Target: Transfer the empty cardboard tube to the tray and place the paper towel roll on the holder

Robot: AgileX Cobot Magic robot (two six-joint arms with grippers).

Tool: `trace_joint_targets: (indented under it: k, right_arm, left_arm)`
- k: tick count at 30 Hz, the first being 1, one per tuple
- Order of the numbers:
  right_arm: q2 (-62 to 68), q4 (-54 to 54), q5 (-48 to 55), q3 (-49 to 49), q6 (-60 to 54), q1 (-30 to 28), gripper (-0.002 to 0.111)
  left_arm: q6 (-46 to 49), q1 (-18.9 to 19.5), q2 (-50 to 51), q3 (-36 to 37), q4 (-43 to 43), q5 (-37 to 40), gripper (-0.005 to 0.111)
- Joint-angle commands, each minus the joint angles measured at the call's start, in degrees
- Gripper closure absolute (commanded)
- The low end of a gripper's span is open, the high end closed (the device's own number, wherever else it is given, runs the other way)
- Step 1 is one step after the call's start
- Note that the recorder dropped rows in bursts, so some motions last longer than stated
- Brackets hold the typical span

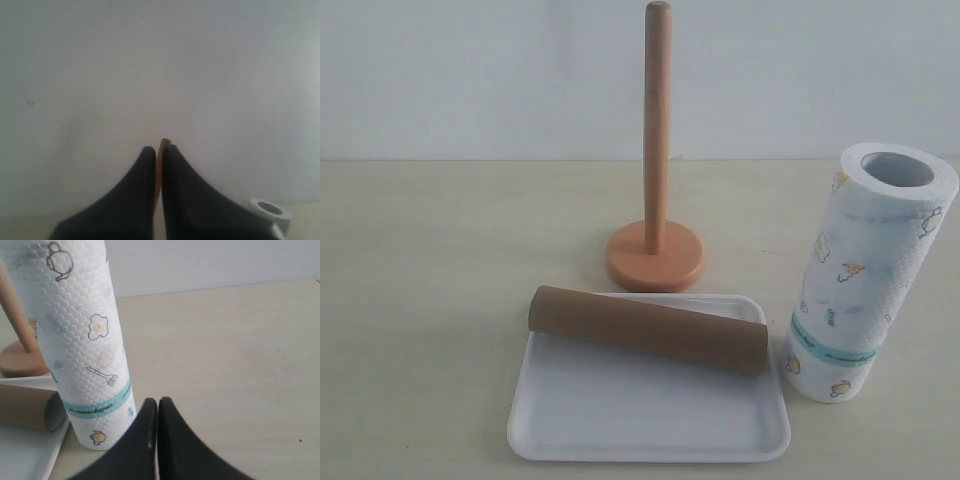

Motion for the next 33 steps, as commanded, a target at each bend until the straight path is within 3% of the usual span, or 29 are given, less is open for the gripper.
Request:
trace_joint_targets:
  k: [1,6,10,16,20,25,29,33]
  right_arm:
    - [-0.24,0.02,-0.33,-0.01,-0.14,-0.34,0.108]
    - [-0.24,0.02,-0.33,-0.01,-0.14,-0.34,0.108]
    - [-0.24,0.02,-0.33,-0.01,-0.14,-0.34,0.108]
    - [-0.24,0.02,-0.33,-0.01,-0.14,-0.34,0.108]
    - [-0.24,0.02,-0.33,-0.01,-0.14,-0.34,0.108]
    - [-0.24,0.02,-0.33,-0.01,-0.14,-0.34,0.108]
    - [-0.24,0.02,-0.33,-0.01,-0.14,-0.34,0.108]
    - [-0.24,0.02,-0.33,-0.01,-0.14,-0.34,0.108]
  left_arm:
    - [-12.01,10.44,-1.79,3.03,-12.88,-0.40,0.103]
    - [-19.83,19.64,-2.06,4.94,-33.98,-0.65,0.103]
    - [-19.83,22.41,-2.06,5.74,-46.57,-0.47,0.103]
    - [-20.42,22.63,-1.69,5.76,-47.34,3.16,0.103]
    - [-34.09,22.63,-0.22,6.26,-47.49,12.98,0.103]
    - [-39.72,22.63,-0.07,10.22,-47.49,11.82,0.103]
    - [-31.18,23.40,-1.59,13.22,-46.45,9.85,0.103]
    - [-10.27,24.60,-3.42,16.35,-46.45,7.61,0.103]
